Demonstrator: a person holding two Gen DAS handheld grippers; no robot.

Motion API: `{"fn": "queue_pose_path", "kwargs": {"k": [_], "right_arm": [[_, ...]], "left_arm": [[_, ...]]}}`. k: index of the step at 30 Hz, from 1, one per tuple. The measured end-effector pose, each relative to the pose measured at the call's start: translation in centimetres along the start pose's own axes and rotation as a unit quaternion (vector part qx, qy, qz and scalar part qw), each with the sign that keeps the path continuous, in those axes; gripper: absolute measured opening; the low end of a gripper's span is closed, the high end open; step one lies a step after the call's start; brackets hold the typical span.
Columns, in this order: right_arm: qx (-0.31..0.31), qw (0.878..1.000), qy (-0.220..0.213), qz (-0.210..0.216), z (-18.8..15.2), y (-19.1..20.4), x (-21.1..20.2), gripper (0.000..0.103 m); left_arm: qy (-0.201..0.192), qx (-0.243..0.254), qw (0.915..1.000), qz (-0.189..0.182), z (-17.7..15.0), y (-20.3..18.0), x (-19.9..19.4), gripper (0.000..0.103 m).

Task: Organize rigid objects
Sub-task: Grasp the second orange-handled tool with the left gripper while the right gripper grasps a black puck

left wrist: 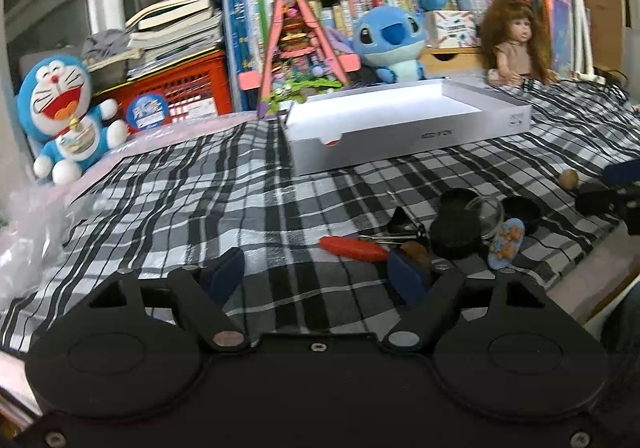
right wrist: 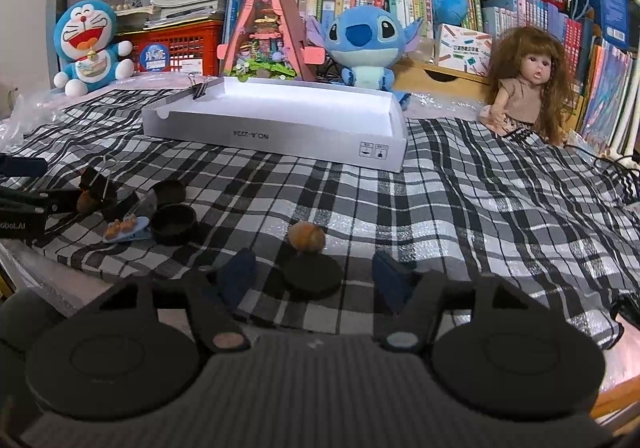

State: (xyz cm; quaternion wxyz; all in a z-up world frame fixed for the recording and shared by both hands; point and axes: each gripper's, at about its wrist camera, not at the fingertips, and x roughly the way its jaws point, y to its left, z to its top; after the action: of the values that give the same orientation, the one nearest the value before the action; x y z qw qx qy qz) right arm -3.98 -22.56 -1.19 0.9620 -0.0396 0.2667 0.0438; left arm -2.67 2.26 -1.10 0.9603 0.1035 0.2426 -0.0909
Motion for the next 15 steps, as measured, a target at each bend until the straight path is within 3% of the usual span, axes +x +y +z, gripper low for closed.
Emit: {"fn": "queue_pose_path", "kwargs": {"k": [8,14,15], "right_arm": [[0.016,1.000,0.002,0.001,-0.2,-0.3,0.1,0.059],[0.021,1.000,0.000,0.000,-0.2,-0.4,0.1,0.054],[0.022,1.000,0.000,0.000,-0.2,-0.5,0.1,0.053]], "left_arm": [[-0.005,-0.023,0.9996,-0.014,0.0,0.0,1.0,0.078],[-0.021,0.004,0.9996,-0.019,0.2,-0.1,2.2,0.078],[-0.021,0.004,0.9995,-0.024,0.2,0.0,2.2,0.074]]}}
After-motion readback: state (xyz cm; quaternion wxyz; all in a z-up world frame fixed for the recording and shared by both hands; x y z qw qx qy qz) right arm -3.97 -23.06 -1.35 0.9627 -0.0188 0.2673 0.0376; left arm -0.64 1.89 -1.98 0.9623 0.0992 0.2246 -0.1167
